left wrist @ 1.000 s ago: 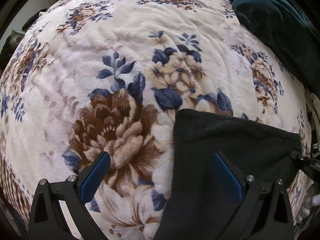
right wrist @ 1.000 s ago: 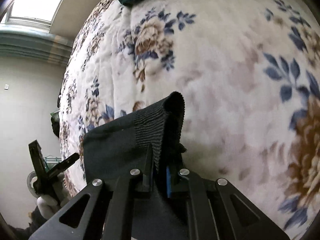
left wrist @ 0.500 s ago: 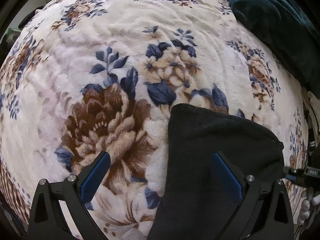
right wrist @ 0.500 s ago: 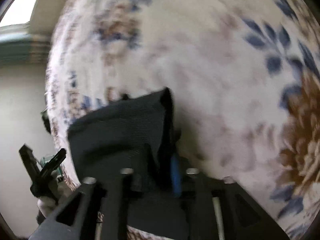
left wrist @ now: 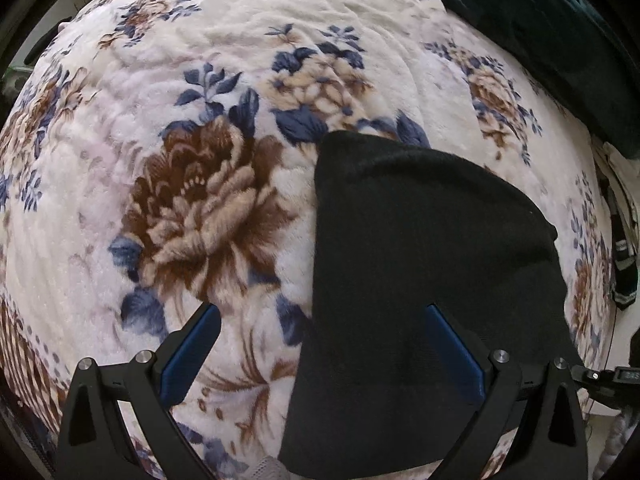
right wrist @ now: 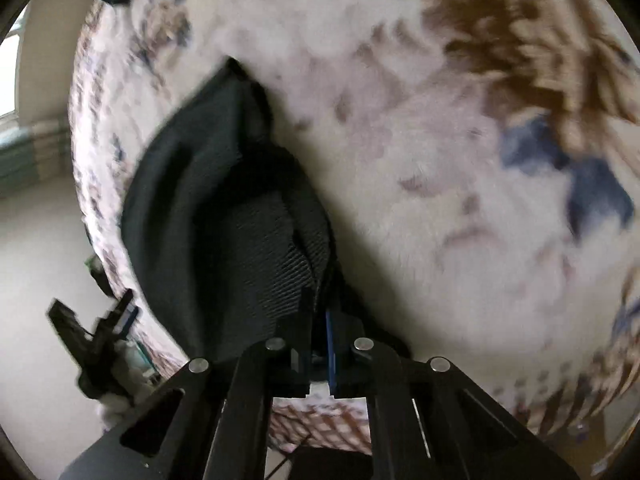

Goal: Fold small clothes

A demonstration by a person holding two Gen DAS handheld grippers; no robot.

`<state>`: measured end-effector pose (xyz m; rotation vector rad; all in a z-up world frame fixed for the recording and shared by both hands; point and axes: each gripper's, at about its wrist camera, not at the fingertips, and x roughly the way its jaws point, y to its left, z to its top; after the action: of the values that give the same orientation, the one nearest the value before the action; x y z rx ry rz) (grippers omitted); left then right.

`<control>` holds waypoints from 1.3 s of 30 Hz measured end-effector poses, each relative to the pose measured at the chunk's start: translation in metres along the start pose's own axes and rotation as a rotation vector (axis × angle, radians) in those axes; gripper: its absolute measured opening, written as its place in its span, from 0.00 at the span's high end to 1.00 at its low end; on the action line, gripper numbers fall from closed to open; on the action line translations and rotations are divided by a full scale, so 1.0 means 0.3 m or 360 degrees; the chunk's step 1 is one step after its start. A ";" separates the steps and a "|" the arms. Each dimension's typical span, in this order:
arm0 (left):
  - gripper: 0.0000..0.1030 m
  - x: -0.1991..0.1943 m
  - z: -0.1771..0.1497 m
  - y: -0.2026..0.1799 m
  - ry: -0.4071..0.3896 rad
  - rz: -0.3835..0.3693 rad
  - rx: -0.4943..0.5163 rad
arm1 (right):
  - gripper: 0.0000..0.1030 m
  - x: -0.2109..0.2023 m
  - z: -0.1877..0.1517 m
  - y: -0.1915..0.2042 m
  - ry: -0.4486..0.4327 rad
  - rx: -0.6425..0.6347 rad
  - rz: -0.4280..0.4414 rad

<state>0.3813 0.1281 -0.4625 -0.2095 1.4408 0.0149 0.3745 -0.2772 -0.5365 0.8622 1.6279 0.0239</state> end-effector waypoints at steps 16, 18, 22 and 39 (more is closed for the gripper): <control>0.00 0.155 0.007 0.072 0.0032 -0.0416 -0.0135 | 0.38 0.070 0.145 0.044 -0.0007 -0.0305 0.0248; 0.00 0.195 0.025 0.071 0.0039 -0.0540 -0.0158 | 0.38 0.157 0.218 0.099 0.0061 -0.0416 0.0274; 0.00 0.217 0.044 0.066 0.0004 -0.0683 -0.0196 | 0.36 0.285 0.273 0.164 0.0195 -0.0520 0.0378; 0.76 -0.008 0.132 0.056 -0.0132 -0.0816 -0.0151 | 0.77 0.248 0.148 0.390 0.0099 -0.0641 0.0448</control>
<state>0.4175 0.1510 -0.4578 -0.6440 1.2708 -0.3235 0.4733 -0.1722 -0.5568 0.7726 1.4764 0.5620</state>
